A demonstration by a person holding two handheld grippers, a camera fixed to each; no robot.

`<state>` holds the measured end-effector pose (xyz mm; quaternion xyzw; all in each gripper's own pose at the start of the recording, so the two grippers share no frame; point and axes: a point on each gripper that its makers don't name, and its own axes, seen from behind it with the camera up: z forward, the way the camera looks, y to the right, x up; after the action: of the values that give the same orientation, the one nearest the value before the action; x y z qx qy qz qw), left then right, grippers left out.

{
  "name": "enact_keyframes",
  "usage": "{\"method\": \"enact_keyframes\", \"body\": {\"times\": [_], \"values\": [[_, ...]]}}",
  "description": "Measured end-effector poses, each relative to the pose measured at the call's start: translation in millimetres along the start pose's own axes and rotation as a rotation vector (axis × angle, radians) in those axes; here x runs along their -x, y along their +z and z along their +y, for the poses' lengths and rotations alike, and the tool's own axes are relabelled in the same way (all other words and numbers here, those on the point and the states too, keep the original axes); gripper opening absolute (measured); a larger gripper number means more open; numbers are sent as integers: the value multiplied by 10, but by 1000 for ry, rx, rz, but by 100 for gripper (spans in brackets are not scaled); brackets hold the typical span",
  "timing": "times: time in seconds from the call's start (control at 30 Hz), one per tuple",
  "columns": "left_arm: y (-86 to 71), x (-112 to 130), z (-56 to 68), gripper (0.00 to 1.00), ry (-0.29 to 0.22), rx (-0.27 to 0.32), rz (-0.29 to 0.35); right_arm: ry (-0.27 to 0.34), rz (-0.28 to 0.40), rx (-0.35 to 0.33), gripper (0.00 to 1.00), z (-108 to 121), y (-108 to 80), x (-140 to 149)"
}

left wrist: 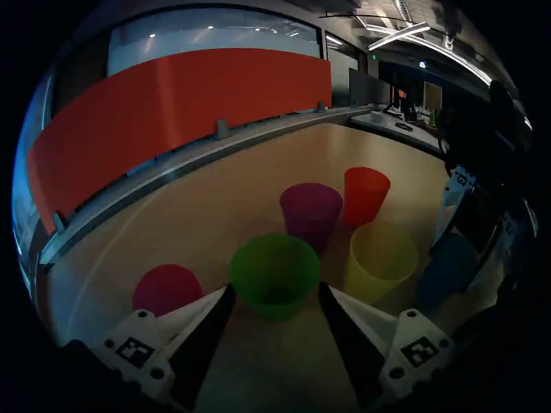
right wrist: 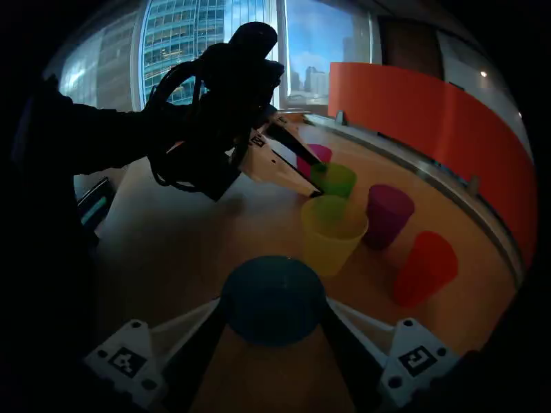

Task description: Pour water

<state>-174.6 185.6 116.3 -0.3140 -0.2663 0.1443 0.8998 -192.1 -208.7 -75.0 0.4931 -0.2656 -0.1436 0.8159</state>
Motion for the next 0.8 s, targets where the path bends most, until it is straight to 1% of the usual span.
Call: {"method": "enact_keyframes", "body": {"times": [0.17, 0.47, 0.67, 0.8], "values": [[62, -21, -14, 88, 2, -2, -5, 1, 0, -2, 91, -1, -7, -1], [124, -55, -43, 88, -14, -14, -12, 3, 2, -5, 91, -6, -12, 2], [136, -52, -26, 86, -28, -7, -17, 2, 2, -5, 91, -13, -13, 7], [115, -68, -1, 85, -29, 1, -12, 3, 2, -5, 91, -15, -18, 8]]}}
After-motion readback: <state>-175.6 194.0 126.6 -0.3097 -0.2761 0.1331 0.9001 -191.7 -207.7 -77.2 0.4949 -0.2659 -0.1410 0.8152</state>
